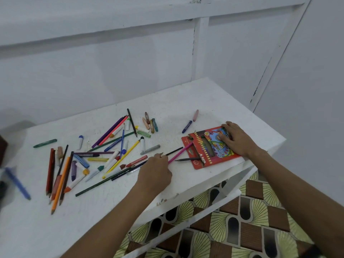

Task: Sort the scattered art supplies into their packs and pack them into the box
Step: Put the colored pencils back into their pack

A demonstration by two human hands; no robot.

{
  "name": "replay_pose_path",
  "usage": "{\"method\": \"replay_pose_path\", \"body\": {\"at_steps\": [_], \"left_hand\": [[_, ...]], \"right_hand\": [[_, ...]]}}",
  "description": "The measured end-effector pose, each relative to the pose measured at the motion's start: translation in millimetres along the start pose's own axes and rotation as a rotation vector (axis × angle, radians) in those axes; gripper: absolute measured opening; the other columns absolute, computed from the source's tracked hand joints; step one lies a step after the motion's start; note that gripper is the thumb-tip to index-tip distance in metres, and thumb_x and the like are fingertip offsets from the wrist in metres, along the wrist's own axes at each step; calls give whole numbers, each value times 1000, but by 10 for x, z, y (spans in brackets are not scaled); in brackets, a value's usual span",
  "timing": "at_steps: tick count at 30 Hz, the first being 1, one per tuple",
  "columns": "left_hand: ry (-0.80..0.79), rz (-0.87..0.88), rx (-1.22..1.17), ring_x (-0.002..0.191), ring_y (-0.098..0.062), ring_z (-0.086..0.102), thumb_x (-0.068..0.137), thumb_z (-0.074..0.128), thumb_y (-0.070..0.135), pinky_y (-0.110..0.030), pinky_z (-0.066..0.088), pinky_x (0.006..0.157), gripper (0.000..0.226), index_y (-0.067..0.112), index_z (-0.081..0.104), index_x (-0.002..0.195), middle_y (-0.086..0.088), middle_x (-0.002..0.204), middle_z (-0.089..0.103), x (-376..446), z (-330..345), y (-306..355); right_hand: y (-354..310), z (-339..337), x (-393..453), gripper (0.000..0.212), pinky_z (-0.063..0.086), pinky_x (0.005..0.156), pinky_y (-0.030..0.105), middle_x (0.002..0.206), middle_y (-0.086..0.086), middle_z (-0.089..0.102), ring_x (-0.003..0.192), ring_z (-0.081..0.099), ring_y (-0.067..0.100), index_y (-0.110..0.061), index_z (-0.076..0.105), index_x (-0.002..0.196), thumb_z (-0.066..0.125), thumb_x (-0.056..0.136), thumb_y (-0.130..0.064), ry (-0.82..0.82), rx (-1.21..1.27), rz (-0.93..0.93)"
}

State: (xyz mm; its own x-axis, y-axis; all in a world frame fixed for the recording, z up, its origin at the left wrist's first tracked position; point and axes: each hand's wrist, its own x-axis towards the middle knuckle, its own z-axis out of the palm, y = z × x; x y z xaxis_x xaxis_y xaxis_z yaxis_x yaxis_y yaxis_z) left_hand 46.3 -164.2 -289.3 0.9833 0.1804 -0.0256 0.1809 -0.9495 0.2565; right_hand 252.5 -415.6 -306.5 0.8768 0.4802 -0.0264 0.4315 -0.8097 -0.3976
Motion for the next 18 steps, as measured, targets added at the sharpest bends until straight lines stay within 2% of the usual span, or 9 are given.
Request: {"method": "replay_pose_path", "body": {"at_steps": [3,7,10,12,15,18], "left_hand": [[12,30,-5,86,-18,58,93,49,15,-32,53,76,20,12,63,107,-5,99,59,91,-13,-15],[52,160,-147,96,-22,60,94,47,2,-30,51,83,30,12,63,118,-8,104,64,307,-119,123],[41,171,-286,113,-21,56,94,47,6,-27,43,93,40,12,54,133,-6,124,62,347,-179,193],[62,201,-274,112,-18,55,93,52,20,-24,41,91,42,14,53,134,-3,124,61,326,-145,179],[29,244,-127,96,-16,56,87,56,38,-30,47,85,37,18,61,119,0,105,63,325,-32,168],[26,220,-106,86,-17,56,90,53,28,-31,48,75,24,13,65,104,-2,93,61,404,1,228]], "right_hand": [[-9,1,-4,66,22,115,40,155,8,24,142,22,23,-15,31,146,37,94,-55,0,-3,-4],[-28,-8,-18,64,20,114,37,155,8,24,143,20,22,-14,31,146,38,95,-52,13,-12,-9],[-40,-15,-21,64,20,114,36,155,8,24,143,20,22,-14,31,146,38,95,-51,11,-13,-9],[-43,-18,-20,63,19,114,36,155,8,23,143,20,22,-14,30,147,38,95,-51,8,-9,-5],[-43,-34,-13,63,20,115,37,156,8,23,143,20,22,-15,31,146,40,95,-50,-7,30,6],[-49,-47,-10,62,22,114,38,156,7,23,143,21,21,-15,34,145,42,95,-49,-8,105,21]]}}
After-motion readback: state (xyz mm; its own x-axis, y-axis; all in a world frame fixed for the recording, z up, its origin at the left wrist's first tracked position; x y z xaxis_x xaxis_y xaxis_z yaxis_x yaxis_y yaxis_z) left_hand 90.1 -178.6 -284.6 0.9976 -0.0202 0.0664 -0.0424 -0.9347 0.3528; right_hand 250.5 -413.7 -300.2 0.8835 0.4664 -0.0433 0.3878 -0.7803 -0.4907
